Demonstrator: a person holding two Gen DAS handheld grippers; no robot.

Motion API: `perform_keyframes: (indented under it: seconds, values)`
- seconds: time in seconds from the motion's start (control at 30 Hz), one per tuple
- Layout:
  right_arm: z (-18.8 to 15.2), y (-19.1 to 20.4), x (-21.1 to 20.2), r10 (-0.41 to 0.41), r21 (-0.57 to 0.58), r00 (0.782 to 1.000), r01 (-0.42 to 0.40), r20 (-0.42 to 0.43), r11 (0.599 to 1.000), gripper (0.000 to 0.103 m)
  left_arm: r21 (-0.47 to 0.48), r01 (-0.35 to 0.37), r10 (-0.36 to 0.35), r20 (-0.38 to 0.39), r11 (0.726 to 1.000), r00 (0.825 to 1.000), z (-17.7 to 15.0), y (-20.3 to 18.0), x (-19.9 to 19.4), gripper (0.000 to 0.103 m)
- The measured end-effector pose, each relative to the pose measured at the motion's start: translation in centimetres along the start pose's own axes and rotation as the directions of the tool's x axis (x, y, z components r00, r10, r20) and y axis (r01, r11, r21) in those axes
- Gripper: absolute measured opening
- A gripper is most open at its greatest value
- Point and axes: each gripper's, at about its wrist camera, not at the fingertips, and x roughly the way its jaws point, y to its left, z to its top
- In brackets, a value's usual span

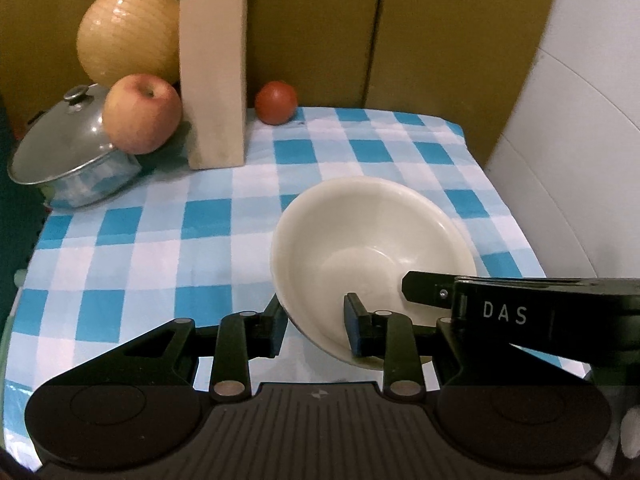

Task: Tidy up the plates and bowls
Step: 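Carry the nested cream bowls with both tools and lower them onto the red-flowered plate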

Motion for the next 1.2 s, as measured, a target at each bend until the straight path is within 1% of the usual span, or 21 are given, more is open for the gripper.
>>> perform_keyframes:
  seconds: [0.27, 0.33, 0.37, 0.47, 0.6, 1.0, 1.2]
  values:
    - [-1.9, -0.7, -2.1, -0.021, 0.001, 1.0, 0.021, -0.002, 1.0, 0.016, 0.03, 0.03, -0.029, -0.01, 0.999, 1.0, -1.9, -1.5, -1.2, 0.038]
    - [-2.4, -0.8, -2.5, -0.023, -0.001, 1.0, 0.023, -0.006, 1.0, 0.016, 0.037, 0.041, -0.04, -0.016, 0.998, 0.999, -2.5, -1.9, -1.5, 0.043]
    - [-2.6, -0.7, -2.7, -0.026, -0.003, 1.0, 0.026, -0.008, 1.0, 0.016, 0.043, 0.042, -0.041, -0.017, 0.998, 0.999, -2.8, -2.1, -1.7, 0.044]
    - [-3.5, -0.8, -3.2, -0.033, -0.007, 0.999, 0.033, -0.011, 0.999, 0.016, 0.062, 0.035, -0.034, -0.016, 0.998, 0.999, -3.6, -2.7, -2.0, 0.044]
    - [-4.4, -1.3, -3.7, -0.038, 0.007, 0.999, 0.038, -0.019, 0.999, 0.016, 0.076, 0.045, -0.043, -0.028, 0.996, 0.999, -4.2, -3.2, -2.1, 0.044]
    - [-6.0, -2.2, -3.6, -0.055, 0.028, 0.997, 0.057, -0.063, 0.998, 0.016, 0.091, 0.063, -0.056, -0.08, 0.994, 0.995, -5.4, -3.7, -1.4, 0.044]
    - [-6.2, -2.8, -3.2, -0.061, 0.039, 0.996, 0.063, -0.066, 0.997, 0.016, 0.094, 0.062, -0.054, -0.092, 0.994, 0.994, -5.7, -4.0, -0.7, 0.044]
